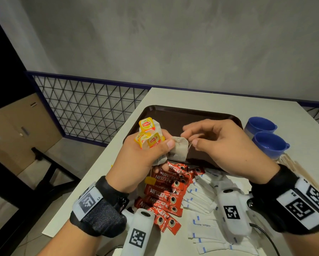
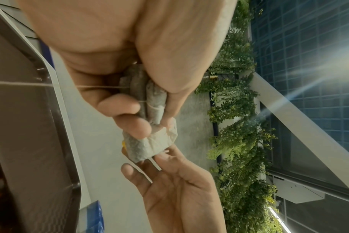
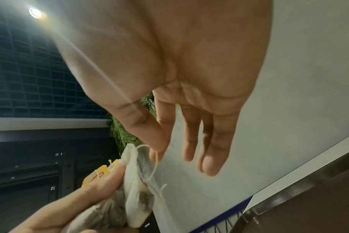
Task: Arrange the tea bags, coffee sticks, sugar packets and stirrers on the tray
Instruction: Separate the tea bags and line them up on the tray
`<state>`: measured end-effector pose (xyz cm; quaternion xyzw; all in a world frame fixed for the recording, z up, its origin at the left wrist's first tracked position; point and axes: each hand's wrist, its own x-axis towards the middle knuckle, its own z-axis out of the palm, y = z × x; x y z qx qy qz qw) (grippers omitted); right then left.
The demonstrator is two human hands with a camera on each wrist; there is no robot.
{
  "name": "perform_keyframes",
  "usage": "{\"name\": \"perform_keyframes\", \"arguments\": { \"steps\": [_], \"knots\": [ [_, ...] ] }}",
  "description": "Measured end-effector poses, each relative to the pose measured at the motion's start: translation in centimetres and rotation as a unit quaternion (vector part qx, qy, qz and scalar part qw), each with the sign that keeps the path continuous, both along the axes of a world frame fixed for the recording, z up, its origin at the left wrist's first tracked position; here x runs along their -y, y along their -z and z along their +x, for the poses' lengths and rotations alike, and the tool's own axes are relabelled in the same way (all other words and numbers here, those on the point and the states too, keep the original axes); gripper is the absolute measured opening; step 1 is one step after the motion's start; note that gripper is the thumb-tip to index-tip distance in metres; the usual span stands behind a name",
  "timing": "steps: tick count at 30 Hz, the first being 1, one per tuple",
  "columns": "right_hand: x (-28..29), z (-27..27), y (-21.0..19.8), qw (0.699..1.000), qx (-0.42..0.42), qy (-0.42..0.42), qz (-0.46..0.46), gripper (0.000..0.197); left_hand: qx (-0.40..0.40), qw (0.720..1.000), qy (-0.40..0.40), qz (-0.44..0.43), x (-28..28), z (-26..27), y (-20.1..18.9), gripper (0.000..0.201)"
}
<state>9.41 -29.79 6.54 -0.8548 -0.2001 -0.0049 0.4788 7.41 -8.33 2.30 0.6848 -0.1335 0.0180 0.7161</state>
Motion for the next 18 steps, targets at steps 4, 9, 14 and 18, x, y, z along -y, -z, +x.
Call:
{"name": "perform_keyframes", "arguments": {
  "steps": [4, 9, 14, 18],
  "knots": [
    [0.0, -0.4, -0.3, 0.999, 0.028, -0.012, 0.030, 0.023, 0.004, 1.000, -0.005, -0.008, -0.1, -0.1, 0.0, 0.006],
    [-0.3, -1.1, -1.0, 0.997, 0.025, -0.072, 0.007, 0.022, 0.000, 1.000, 0.007, -0.021, -0.2, -0.1, 0.2, 0.005],
    [-0.4, -0.8, -0.3, 0.999, 0.003, -0.052, 0.011, 0.024, -0.024, 0.998, -0.007, -0.052, -0.1, -0.2, 0.0, 0.003],
    [-0.3, -0.9, -0.3, 0.996, -0.001, -0.086, -0.018, 0.045, -0.044, 0.997, -0.008, -0.069, -0.1, -0.2, -0.4, 0.005]
  ]
}}
